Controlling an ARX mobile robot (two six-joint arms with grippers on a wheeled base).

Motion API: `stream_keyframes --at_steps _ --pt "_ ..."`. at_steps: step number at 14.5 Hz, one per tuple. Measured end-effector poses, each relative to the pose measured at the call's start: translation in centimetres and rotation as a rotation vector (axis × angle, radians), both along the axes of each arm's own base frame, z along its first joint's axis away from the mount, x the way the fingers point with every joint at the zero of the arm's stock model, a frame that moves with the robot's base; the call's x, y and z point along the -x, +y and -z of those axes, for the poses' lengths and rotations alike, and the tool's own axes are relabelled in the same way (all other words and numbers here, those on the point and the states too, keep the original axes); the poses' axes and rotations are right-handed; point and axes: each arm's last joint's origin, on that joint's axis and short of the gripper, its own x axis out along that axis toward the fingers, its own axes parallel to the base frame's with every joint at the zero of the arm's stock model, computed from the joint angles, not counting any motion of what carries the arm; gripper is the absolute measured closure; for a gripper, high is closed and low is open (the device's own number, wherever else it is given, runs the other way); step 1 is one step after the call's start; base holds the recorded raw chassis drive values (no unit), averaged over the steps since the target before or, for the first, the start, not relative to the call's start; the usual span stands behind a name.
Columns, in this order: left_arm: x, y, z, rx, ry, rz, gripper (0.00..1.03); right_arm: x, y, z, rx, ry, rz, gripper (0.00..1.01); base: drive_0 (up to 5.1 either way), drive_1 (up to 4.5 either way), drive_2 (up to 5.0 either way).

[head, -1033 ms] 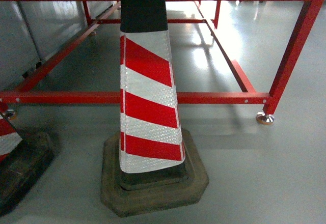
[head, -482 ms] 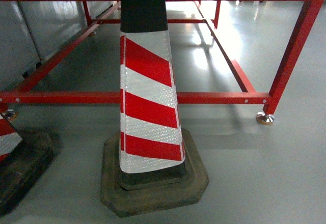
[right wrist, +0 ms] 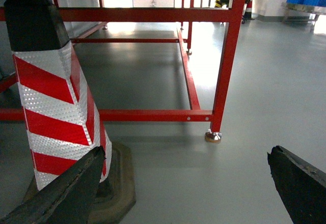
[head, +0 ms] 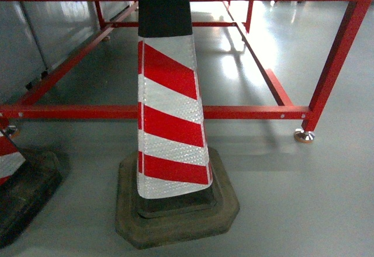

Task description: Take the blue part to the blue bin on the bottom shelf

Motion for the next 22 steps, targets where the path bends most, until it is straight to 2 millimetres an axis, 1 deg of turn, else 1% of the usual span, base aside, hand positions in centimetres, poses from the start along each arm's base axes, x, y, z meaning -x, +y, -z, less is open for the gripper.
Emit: stream_keyframes --at_steps 22 --pt "0.00 0.00 0.01 -0.001 0.001 0.000 0.05 0.00 0.00 0.00 -0.001 0.000 0.000 0.03 0.0 0.00 0.0"
